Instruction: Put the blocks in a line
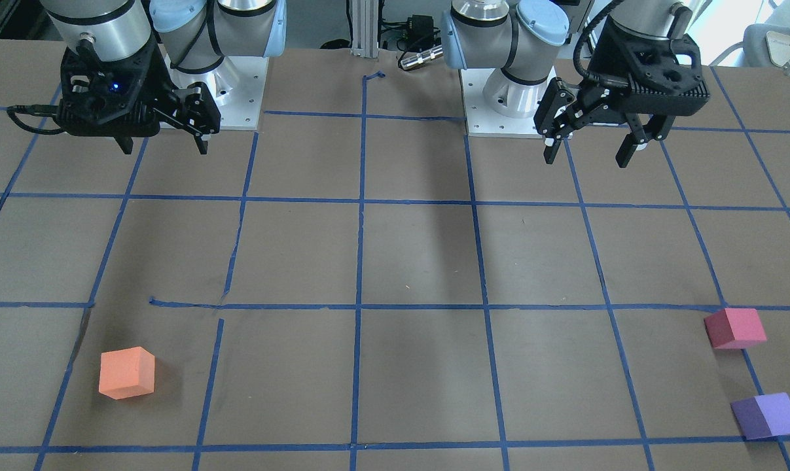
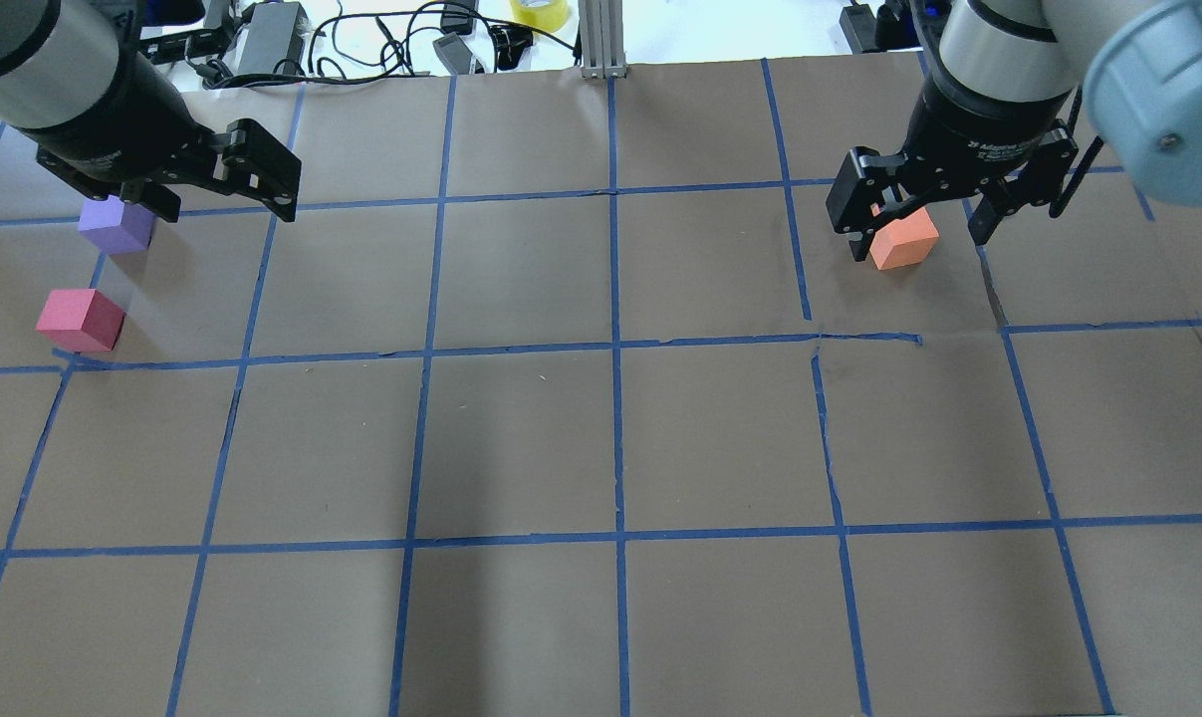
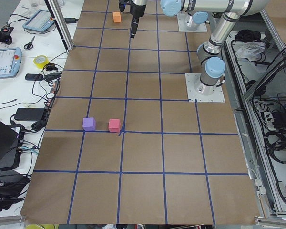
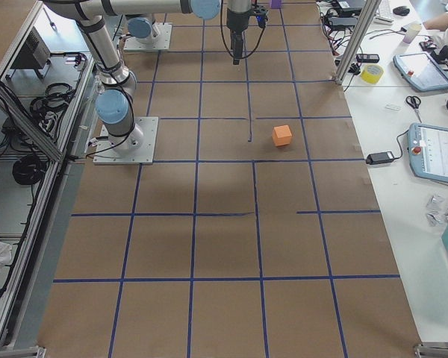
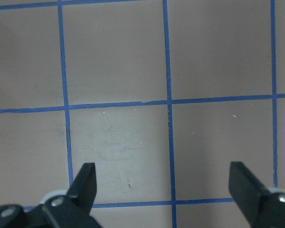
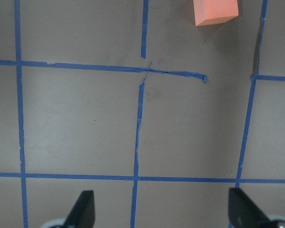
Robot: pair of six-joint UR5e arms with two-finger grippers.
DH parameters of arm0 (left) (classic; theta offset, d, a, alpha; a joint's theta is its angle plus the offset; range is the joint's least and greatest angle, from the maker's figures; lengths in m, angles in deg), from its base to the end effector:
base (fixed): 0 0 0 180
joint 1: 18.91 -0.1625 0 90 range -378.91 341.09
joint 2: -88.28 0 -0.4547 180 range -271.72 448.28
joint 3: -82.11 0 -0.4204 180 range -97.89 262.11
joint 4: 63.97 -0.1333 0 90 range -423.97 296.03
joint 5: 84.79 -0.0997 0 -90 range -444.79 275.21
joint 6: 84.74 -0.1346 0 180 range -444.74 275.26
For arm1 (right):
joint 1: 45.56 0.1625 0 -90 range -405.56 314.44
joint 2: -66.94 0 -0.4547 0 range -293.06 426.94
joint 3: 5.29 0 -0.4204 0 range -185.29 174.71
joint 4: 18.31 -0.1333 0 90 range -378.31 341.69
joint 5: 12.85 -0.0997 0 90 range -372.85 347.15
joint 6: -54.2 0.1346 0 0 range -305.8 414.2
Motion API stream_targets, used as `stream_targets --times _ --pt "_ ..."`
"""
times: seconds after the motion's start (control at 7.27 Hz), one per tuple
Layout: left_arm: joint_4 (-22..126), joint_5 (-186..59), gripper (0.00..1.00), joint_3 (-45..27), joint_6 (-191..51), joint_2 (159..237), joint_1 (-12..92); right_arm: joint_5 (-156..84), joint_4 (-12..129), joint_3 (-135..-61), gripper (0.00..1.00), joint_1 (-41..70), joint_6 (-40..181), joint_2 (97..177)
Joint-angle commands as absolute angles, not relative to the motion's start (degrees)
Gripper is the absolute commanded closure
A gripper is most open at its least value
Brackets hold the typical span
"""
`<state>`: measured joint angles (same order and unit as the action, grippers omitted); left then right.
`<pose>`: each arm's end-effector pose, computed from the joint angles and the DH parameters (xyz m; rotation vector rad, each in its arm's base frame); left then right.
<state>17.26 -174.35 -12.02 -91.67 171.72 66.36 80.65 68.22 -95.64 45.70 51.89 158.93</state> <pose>-0.0933 -0.5014 0.5194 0.0610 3.1139 -0.3050 0.1360 -0.4969 0.4915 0.0975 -3.0789 -0.0501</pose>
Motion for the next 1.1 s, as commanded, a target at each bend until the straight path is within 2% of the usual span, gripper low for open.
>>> stream_targets --times 0.0,0.96 --pt "17.1 -174.3 0.0 -12.9 -91.8 171.3 66.4 80.7 68.1 -95.6 0.0 45.8 52.4 159.3" --pt "16.6 -174.3 0.0 -13.1 -91.8 171.4 66.4 79.9 69.3 -95.6 0.0 45.6 51.6 158.9"
